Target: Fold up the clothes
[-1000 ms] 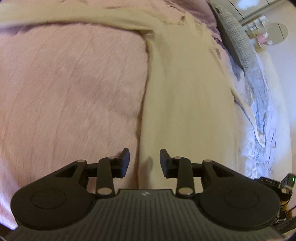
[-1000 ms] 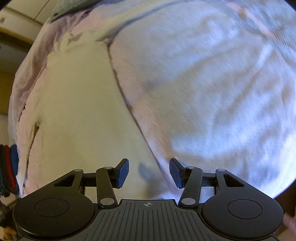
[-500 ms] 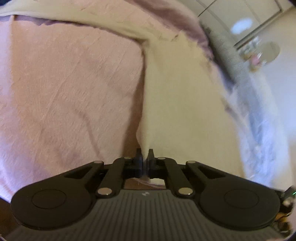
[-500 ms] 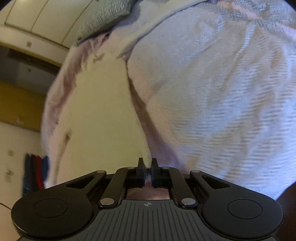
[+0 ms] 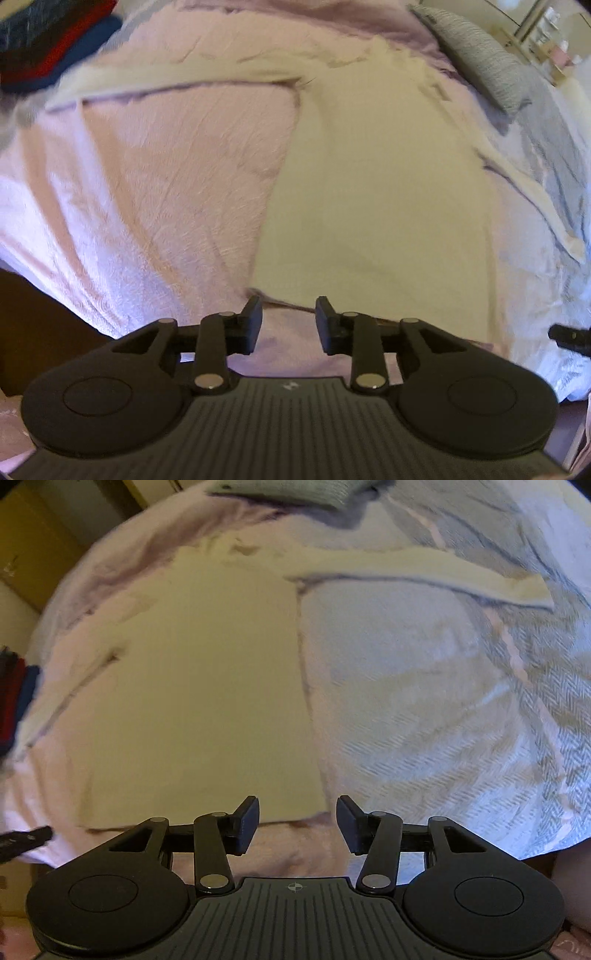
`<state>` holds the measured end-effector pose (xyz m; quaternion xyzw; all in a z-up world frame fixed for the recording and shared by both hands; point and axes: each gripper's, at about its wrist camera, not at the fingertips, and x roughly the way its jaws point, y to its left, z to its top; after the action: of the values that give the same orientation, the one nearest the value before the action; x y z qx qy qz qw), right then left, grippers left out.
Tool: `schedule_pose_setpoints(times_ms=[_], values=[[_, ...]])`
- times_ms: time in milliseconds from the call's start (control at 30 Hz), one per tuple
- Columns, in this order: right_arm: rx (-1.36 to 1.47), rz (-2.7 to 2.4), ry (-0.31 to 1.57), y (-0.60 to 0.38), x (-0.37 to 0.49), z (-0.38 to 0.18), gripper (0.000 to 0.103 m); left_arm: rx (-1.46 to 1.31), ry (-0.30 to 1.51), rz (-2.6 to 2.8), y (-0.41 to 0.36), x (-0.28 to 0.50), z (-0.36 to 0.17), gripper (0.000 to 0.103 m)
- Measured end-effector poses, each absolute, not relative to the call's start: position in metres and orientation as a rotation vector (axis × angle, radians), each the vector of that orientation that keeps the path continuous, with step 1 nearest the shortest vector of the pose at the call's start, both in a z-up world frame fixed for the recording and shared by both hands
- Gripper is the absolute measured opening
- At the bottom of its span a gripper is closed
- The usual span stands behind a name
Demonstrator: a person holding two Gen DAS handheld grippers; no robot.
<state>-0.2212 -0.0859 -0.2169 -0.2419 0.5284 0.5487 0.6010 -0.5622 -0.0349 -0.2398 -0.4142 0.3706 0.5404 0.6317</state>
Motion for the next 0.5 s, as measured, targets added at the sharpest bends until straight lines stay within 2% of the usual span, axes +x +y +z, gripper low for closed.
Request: schedule_pose_setpoints(times_ms=[133,500], values=[[-0.564,1.327,1.21,-0.085,-0.238,-0.189,0.051,-0.874,0.86,1.241,-0.058,-0.529,-0.209,0.032],[-0.708,1.354,1.144,-0.125,-0.271,-0.163,0.051,-0.798,0.906,1.289,-0.108,-0.491,-0.171,0.033]])
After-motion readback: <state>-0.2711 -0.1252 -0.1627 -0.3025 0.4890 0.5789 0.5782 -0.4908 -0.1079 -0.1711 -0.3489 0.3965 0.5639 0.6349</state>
